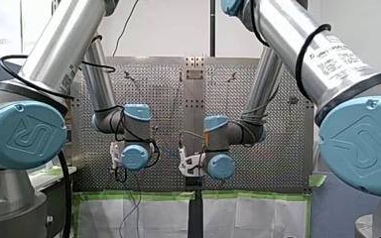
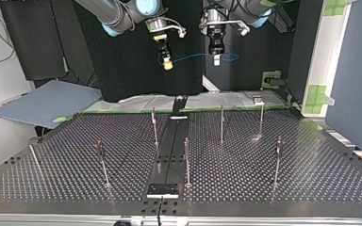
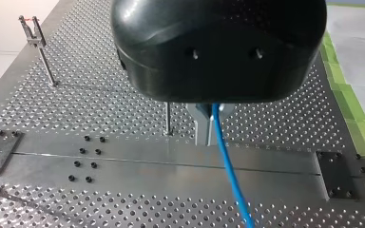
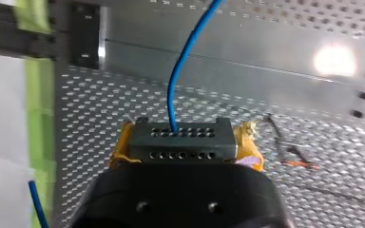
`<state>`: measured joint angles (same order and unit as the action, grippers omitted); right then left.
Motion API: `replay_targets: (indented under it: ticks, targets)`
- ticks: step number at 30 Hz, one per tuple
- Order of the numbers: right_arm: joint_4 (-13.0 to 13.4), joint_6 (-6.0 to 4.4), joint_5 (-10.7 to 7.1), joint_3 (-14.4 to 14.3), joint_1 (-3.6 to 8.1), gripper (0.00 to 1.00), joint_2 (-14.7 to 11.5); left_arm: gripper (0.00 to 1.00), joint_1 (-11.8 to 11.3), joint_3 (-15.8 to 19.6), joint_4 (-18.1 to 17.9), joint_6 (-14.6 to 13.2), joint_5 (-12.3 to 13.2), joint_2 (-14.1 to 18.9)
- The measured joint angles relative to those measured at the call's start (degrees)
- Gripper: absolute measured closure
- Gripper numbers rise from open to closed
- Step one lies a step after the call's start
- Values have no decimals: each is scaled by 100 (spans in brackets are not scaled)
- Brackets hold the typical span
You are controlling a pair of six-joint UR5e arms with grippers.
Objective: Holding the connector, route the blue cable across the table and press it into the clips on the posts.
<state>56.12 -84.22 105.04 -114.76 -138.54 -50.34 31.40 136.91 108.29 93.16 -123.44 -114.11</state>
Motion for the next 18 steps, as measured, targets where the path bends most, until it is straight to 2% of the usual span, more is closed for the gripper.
replay_targets:
  ticks: [4, 9, 14, 18]
  targets:
    - [-2, 0, 0, 1, -1, 100, 191, 100, 0, 0, 0, 0, 0, 0]
    - [-11, 8, 8, -5, 5, 100, 264, 100, -8, 9, 7, 8, -8, 10]
    - [-187, 126, 126, -29, 70, 100, 97, 100, -81, 193, 185, 81, -166, 194]
    - [-413, 161, 161, -33, 83, 100, -130, 100, -94, 340, 262, 94, -217, 323]
